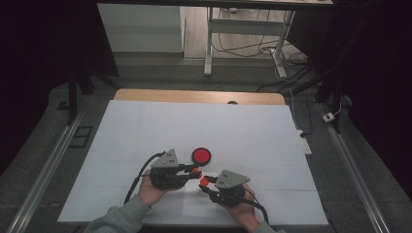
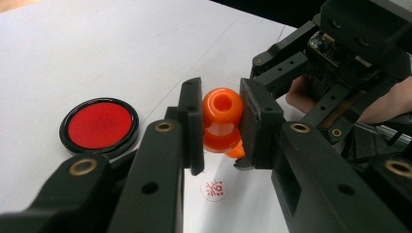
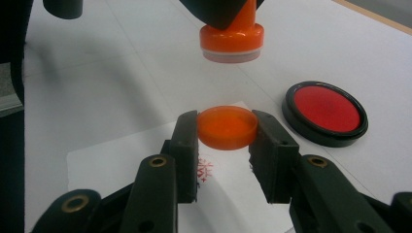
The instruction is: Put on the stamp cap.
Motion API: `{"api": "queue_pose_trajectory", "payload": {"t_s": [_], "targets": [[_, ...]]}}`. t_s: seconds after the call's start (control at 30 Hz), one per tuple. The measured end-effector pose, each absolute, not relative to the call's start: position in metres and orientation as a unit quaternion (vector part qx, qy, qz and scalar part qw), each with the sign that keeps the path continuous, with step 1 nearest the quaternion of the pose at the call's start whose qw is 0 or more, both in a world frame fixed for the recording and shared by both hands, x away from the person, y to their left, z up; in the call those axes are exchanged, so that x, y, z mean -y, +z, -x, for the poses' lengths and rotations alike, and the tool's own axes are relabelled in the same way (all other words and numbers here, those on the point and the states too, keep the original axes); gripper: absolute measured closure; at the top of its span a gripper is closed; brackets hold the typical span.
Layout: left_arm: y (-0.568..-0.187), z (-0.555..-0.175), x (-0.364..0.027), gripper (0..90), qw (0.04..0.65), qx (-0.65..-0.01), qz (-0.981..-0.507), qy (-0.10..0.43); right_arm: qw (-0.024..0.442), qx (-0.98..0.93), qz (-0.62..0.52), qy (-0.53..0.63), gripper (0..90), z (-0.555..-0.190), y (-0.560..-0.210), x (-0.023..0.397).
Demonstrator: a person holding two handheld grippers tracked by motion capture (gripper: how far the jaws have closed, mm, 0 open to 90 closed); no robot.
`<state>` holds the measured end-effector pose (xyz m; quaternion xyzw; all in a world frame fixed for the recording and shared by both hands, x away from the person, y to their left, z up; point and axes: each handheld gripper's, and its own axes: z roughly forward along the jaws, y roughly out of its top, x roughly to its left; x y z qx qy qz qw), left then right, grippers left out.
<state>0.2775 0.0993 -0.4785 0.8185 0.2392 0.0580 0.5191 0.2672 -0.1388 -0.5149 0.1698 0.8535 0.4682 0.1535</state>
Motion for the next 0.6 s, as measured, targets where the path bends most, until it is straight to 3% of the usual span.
{"api": "queue_pose_trajectory", "payload": {"t_s": [0.6], "targets": [[-0.48, -0.2773, -0.0927, 72.3, 0.52, -0.236, -0.819, 0.054, 0.152, -0.853, -0.172, 0.469, 63.8, -0.2672, -0.5147, 0.1393]]}}
